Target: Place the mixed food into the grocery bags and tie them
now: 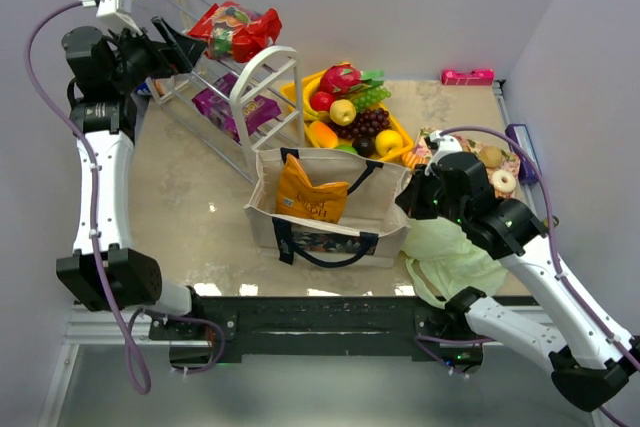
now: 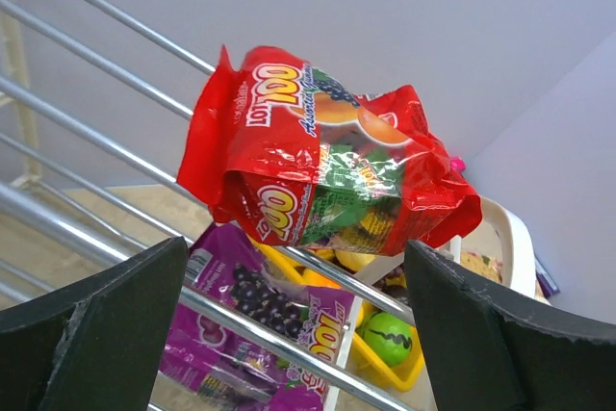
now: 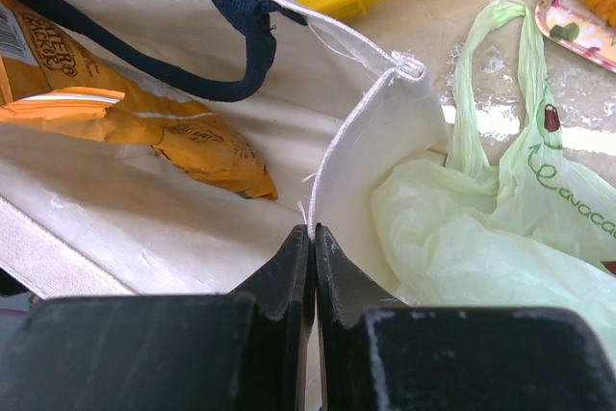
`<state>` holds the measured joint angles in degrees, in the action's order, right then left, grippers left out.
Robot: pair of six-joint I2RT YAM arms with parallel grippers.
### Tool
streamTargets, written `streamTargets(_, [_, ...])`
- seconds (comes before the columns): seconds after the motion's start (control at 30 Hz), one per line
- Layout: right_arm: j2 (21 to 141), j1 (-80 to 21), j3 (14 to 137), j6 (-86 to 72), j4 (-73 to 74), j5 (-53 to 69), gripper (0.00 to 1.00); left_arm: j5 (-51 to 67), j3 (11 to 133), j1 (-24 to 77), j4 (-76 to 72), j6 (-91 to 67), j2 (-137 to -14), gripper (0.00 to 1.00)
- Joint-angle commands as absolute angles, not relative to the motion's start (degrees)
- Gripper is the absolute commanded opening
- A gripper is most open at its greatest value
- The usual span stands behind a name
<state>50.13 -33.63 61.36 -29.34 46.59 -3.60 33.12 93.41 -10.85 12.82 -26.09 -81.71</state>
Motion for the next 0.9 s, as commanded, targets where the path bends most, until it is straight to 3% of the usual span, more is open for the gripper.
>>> streamTargets(0.0, [49.7,-33.5,62.5,-28.3,49.1,-4.7,0.06,39.0,100.9,-10.9,9.8,-24.6,-84.6,0.99])
streamTargets(0.43, [50.1,-33.4,62.0,-28.3,48.8,-3.7,0.07,33.7,106.3,-10.9,12.5,-27.6,-92.8,0.98])
streamTargets(0.53, [50.2,-33.4,62.2,-28.3,49.0,-3.6,0.07,35.8,106.8,-10.8,12.0,-28.9,-95.1,0.90])
streamTargets(0.87, [49.6,-33.4,62.4,-28.7,49.4,-3.8,0.07,39.3,103.9,-10.8,6.3,-34.3,-97.6,0.81])
